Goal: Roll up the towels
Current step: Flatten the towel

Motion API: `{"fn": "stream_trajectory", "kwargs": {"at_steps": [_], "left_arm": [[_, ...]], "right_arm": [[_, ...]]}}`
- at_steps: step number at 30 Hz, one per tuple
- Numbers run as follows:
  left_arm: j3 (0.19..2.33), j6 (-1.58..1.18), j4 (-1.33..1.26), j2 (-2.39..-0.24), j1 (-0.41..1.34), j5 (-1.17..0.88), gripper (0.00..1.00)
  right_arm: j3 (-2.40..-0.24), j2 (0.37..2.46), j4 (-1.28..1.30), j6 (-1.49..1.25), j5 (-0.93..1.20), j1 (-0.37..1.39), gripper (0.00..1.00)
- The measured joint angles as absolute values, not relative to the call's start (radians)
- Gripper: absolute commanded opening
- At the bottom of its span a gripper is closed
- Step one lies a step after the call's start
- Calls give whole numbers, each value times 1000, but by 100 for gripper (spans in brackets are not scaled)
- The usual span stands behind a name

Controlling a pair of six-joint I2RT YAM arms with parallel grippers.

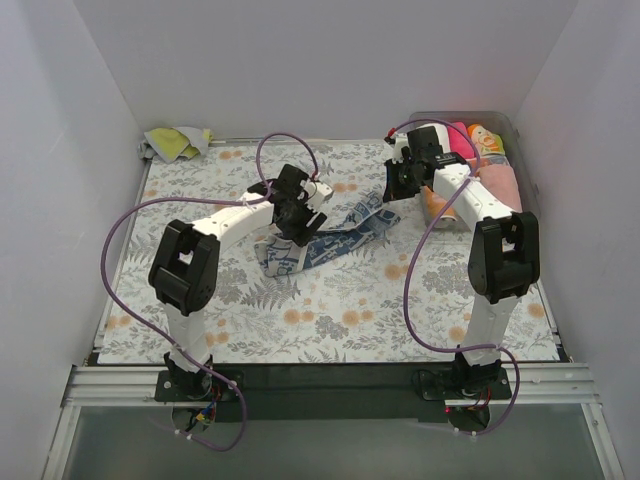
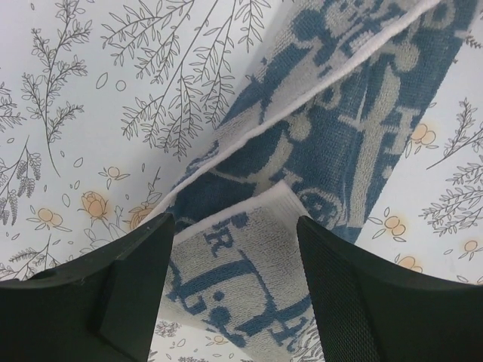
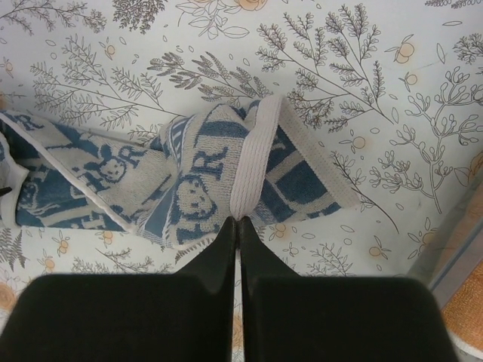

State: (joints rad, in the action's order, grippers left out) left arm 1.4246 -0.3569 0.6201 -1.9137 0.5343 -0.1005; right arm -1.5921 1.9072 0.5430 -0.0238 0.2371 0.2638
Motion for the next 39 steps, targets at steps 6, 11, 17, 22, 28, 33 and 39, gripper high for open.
{"fn": "stream_trajectory", "kwargs": {"at_steps": [6,11,17,22,28,33,39], "left_arm": [[1436,-402,616,-1916,554,-85,62],[1442,-437,616,-1929,571,-69,59],[1454,-471,626,-1982,577,-17,40],[1454,-489,635,-1984,575,51,29],[1454,-496,642,-1923,543,67,7],[1454,-487,646,-1822,463,24,0],[1456,-429,643,-1731,291,-111,0]], "right_arm": [[-1586,1906,543,-24,237,262,1],[-1586,1906,543,-24,237,262,1],[-1586,1906,543,-24,234,262,1],[-1571,1906,543,-24,229,262,1],[-1565,1888,543,-23,223,256,1],[-1565,1845,543,-23,218,236,1],[-1628,1824,562,-23,219,209,1]]}}
